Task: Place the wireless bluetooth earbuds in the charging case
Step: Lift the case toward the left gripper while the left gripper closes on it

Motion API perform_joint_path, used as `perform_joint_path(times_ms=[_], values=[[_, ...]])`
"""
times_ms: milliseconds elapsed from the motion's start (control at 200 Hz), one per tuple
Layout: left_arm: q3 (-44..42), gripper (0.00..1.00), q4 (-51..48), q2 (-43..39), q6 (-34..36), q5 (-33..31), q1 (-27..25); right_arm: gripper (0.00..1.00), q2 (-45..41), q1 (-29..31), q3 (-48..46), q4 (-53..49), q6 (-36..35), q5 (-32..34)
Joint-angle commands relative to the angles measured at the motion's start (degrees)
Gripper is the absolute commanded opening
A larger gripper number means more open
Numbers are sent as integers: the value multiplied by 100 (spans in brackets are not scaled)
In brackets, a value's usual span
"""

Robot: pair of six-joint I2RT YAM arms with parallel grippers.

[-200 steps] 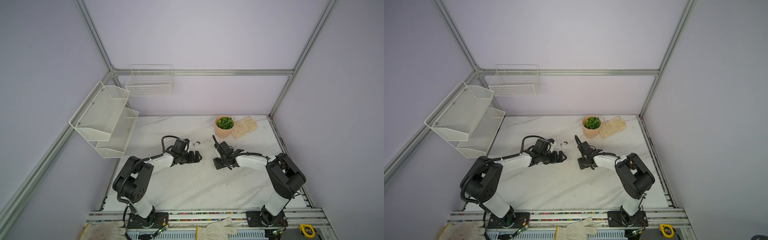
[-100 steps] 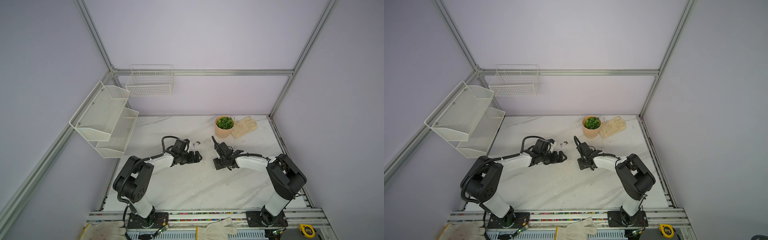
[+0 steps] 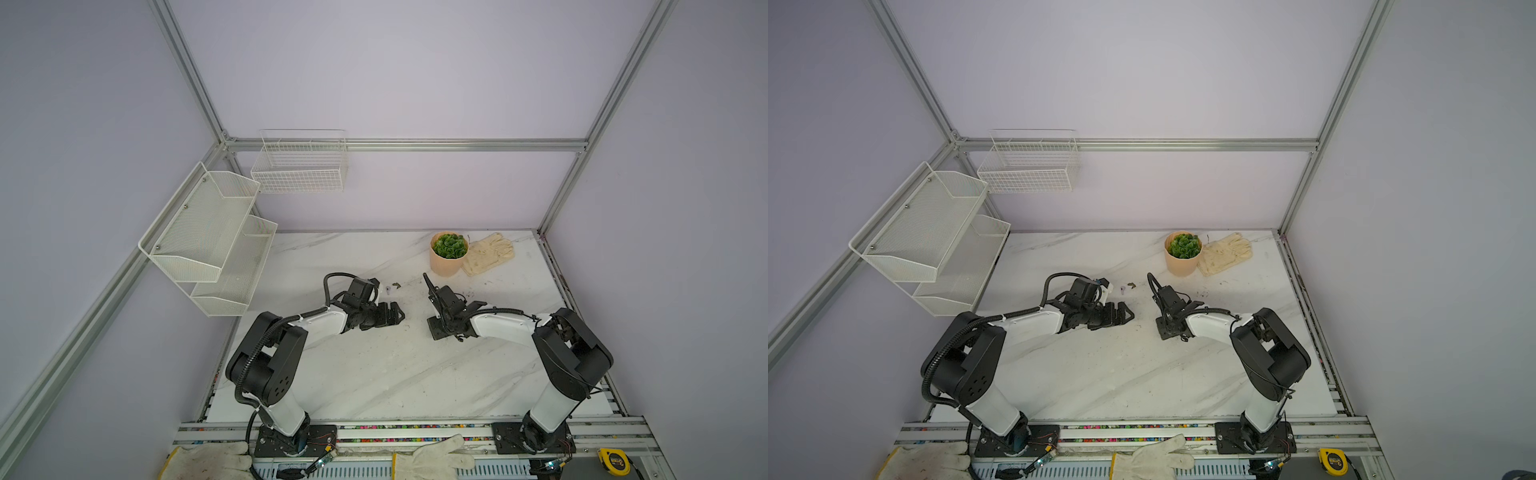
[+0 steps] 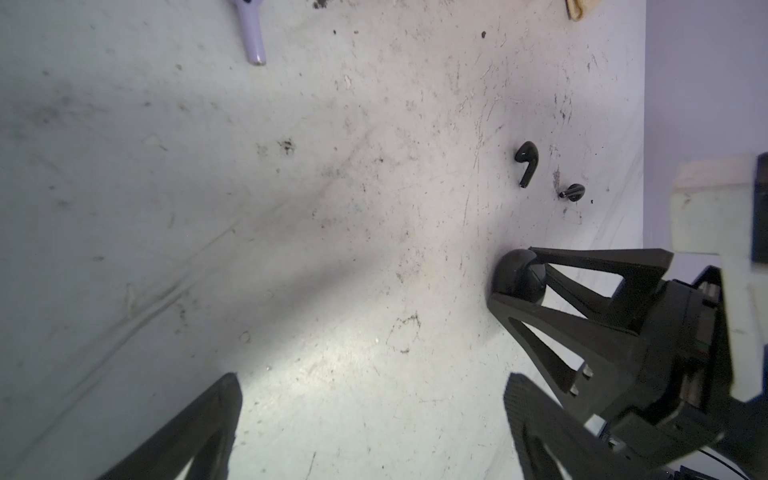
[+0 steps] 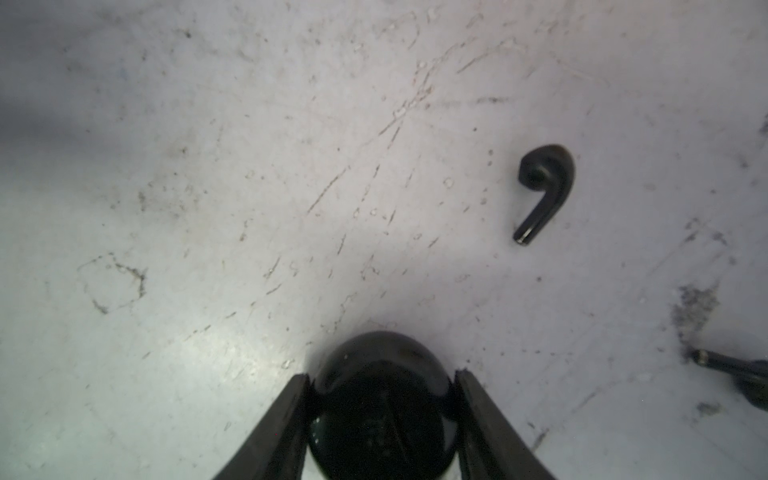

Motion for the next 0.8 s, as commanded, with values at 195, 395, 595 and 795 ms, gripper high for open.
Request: perform_joint_path(times_ms=[195, 395, 595, 795], values=[[-242, 96, 713, -472, -450, 926, 367, 46, -771, 60, -280, 792, -663, -420], [-1018, 92, 1952, -694, -1313, 1858, 499, 39, -948, 141, -424, 1543, -706, -996], [-1250, 88, 2169, -986, -1526, 2399, 867, 31, -1484, 400, -1302, 3465, -1679, -1232], [-1286, 87, 2287, -1268, -1582, 2644, 1135, 32, -927, 404, -1014, 3706, -2506, -1286]])
